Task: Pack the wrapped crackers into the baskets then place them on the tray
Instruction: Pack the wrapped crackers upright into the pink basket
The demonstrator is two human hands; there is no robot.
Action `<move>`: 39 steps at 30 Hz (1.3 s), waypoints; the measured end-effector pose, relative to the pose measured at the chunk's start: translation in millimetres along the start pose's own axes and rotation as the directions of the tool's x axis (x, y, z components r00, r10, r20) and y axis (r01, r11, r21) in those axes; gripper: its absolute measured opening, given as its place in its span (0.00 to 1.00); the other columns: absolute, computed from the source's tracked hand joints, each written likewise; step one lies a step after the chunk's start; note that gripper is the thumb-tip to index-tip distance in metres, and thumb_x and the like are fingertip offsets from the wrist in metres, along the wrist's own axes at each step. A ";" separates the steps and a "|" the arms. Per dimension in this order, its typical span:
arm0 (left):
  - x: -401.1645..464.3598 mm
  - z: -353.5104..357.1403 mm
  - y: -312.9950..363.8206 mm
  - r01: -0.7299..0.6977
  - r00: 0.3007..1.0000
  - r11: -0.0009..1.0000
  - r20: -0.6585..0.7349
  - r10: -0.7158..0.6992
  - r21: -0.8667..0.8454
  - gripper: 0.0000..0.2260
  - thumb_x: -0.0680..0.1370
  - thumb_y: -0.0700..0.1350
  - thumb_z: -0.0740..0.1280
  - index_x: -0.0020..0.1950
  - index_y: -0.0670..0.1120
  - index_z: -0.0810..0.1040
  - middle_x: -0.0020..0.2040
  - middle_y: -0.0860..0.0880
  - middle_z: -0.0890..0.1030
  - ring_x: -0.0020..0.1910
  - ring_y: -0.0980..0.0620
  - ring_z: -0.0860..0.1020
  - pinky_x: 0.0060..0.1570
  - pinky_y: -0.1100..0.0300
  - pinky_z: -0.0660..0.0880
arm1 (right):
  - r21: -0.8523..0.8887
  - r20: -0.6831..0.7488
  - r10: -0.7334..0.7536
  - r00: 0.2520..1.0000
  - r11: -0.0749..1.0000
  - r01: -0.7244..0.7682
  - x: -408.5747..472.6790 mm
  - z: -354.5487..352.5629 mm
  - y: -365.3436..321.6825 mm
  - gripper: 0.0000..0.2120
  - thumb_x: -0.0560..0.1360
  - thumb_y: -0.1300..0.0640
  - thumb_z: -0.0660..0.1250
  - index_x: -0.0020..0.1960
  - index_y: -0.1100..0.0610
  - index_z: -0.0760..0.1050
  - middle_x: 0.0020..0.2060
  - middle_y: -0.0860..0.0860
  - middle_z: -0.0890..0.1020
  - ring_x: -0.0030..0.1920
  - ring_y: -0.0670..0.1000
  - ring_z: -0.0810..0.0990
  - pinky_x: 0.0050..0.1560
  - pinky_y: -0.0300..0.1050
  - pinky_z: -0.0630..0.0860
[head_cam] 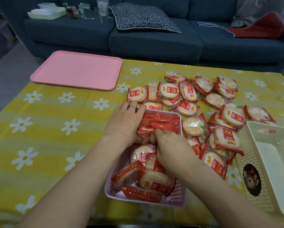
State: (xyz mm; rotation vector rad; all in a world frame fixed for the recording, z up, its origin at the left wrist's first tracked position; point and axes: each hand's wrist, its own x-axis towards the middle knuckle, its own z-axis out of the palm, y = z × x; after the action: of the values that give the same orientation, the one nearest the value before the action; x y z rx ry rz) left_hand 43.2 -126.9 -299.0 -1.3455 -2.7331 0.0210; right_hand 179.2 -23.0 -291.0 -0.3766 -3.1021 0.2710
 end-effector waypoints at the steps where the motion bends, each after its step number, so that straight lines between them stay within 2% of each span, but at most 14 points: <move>1: 0.5 -0.5 0.1 -0.001 1.000 1.000 0.000 0.001 0.007 0.49 0.65 0.66 0.77 0.76 0.49 0.57 0.68 0.47 0.68 0.66 0.45 0.68 0.63 0.54 0.67 | 0.008 -0.001 0.005 1.000 1.000 -0.005 0.5 0.3 1.5 0.12 0.76 0.60 0.61 0.59 0.52 0.71 0.51 0.51 0.79 0.48 0.56 0.81 0.43 0.49 0.74; 7: -1.7 -4.1 -7.3 -0.021 0.998 1.000 0.065 0.021 -0.013 0.52 0.65 0.62 0.77 0.80 0.51 0.52 0.71 0.47 0.65 0.70 0.45 0.65 0.69 0.53 0.65 | 0.015 0.032 -0.004 0.999 1.000 0.004 -0.2 1.9 0.4 0.11 0.76 0.60 0.62 0.58 0.53 0.71 0.49 0.51 0.81 0.47 0.57 0.82 0.40 0.47 0.72; 14: 1.9 -8.4 -13.0 -0.015 0.998 0.996 0.053 0.020 -0.084 0.42 0.67 0.57 0.77 0.76 0.52 0.61 0.68 0.50 0.71 0.65 0.47 0.70 0.63 0.54 0.70 | 0.087 0.015 -0.029 0.999 0.996 0.028 2.4 -3.6 -5.0 0.07 0.77 0.59 0.59 0.55 0.55 0.69 0.49 0.53 0.78 0.48 0.58 0.79 0.41 0.48 0.69; 16: 0.4 -7.2 -12.1 -0.020 0.999 0.997 0.049 0.023 -0.069 0.44 0.67 0.57 0.77 0.77 0.52 0.60 0.69 0.50 0.70 0.66 0.47 0.70 0.64 0.54 0.69 | 0.081 0.031 -0.019 0.999 0.997 0.017 3.6 -3.1 -4.1 0.08 0.77 0.59 0.60 0.56 0.56 0.70 0.50 0.53 0.78 0.49 0.58 0.79 0.40 0.47 0.68; 18: -3.3 -6.2 -11.9 -0.036 0.999 0.997 0.037 0.038 -0.068 0.48 0.66 0.57 0.78 0.79 0.53 0.55 0.72 0.49 0.67 0.70 0.46 0.67 0.70 0.53 0.65 | 0.087 0.035 -0.009 0.999 0.996 0.006 3.9 -6.1 -1.9 0.08 0.76 0.59 0.60 0.55 0.56 0.70 0.49 0.53 0.79 0.48 0.58 0.80 0.40 0.48 0.71; 20: -7.8 -7.7 -12.2 -0.071 0.997 0.995 0.013 0.072 -0.066 0.49 0.65 0.57 0.78 0.78 0.54 0.54 0.75 0.47 0.63 0.74 0.44 0.63 0.74 0.52 0.60 | 0.116 0.007 -0.002 1.000 0.993 0.001 3.8 -12.1 -1.6 0.07 0.77 0.58 0.58 0.54 0.54 0.69 0.47 0.52 0.80 0.47 0.58 0.80 0.42 0.51 0.76; 23: -12.1 -10.5 -12.0 -0.140 0.990 0.987 -0.014 0.140 -0.075 0.42 0.64 0.55 0.78 0.75 0.55 0.62 0.75 0.48 0.63 0.75 0.44 0.61 0.75 0.50 0.58 | 0.145 -0.133 0.007 0.991 0.989 0.012 4.4 -20.3 -3.3 0.06 0.77 0.57 0.59 0.53 0.53 0.68 0.47 0.50 0.79 0.45 0.57 0.80 0.42 0.53 0.77; 26: -13.6 -10.9 -14.0 -0.168 0.986 0.980 -0.009 0.168 -0.106 0.37 0.65 0.52 0.77 0.72 0.53 0.70 0.76 0.48 0.65 0.76 0.45 0.61 0.75 0.49 0.58 | 0.182 -0.205 -0.046 0.978 0.980 0.084 5.3 -21.8 -5.7 0.18 0.76 0.60 0.62 0.65 0.53 0.68 0.57 0.50 0.76 0.49 0.56 0.79 0.43 0.51 0.76; 29: -14.0 -12.2 -13.1 -0.154 0.988 0.984 0.018 0.156 -0.091 0.35 0.66 0.52 0.76 0.73 0.53 0.72 0.79 0.49 0.63 0.78 0.46 0.59 0.77 0.49 0.56 | 0.236 -0.140 -0.094 0.986 0.964 0.125 7.3 -19.0 -7.9 0.29 0.76 0.62 0.61 0.75 0.53 0.60 0.64 0.50 0.74 0.57 0.53 0.77 0.46 0.45 0.70; 33: -13.7 -15.3 -11.5 -0.145 0.989 0.987 0.028 0.148 -0.074 0.33 0.70 0.54 0.74 0.74 0.56 0.70 0.81 0.50 0.59 0.80 0.48 0.55 0.78 0.51 0.50 | 0.255 -0.081 -0.089 0.993 0.961 0.107 8.7 -15.2 -6.8 0.29 0.77 0.63 0.61 0.75 0.53 0.57 0.61 0.52 0.77 0.53 0.55 0.78 0.41 0.43 0.63; 36: -16.2 -17.2 -11.4 -0.143 0.990 0.985 -0.009 0.143 -0.094 0.36 0.68 0.53 0.75 0.75 0.56 0.68 0.81 0.49 0.58 0.79 0.47 0.57 0.77 0.51 0.50 | 0.328 -0.107 -0.078 0.991 0.938 0.109 6.3 -17.6 -4.9 0.30 0.77 0.63 0.61 0.75 0.51 0.57 0.62 0.51 0.76 0.54 0.56 0.78 0.47 0.50 0.74; 39: -18.3 -17.1 -14.1 -0.161 0.987 0.982 -0.043 0.157 -0.095 0.33 0.65 0.50 0.76 0.69 0.54 0.72 0.79 0.48 0.62 0.77 0.46 0.61 0.77 0.49 0.56 | 0.328 -0.164 -0.019 0.986 0.942 0.073 1.8 -23.8 -0.8 0.26 0.78 0.60 0.61 0.73 0.52 0.59 0.60 0.51 0.73 0.54 0.54 0.77 0.50 0.53 0.76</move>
State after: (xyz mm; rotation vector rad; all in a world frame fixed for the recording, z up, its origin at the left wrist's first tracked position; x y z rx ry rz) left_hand 44.7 -150.5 -282.7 -1.5714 -2.6217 -0.1264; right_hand 177.9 -19.2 -267.5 -0.2987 -2.8301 0.7151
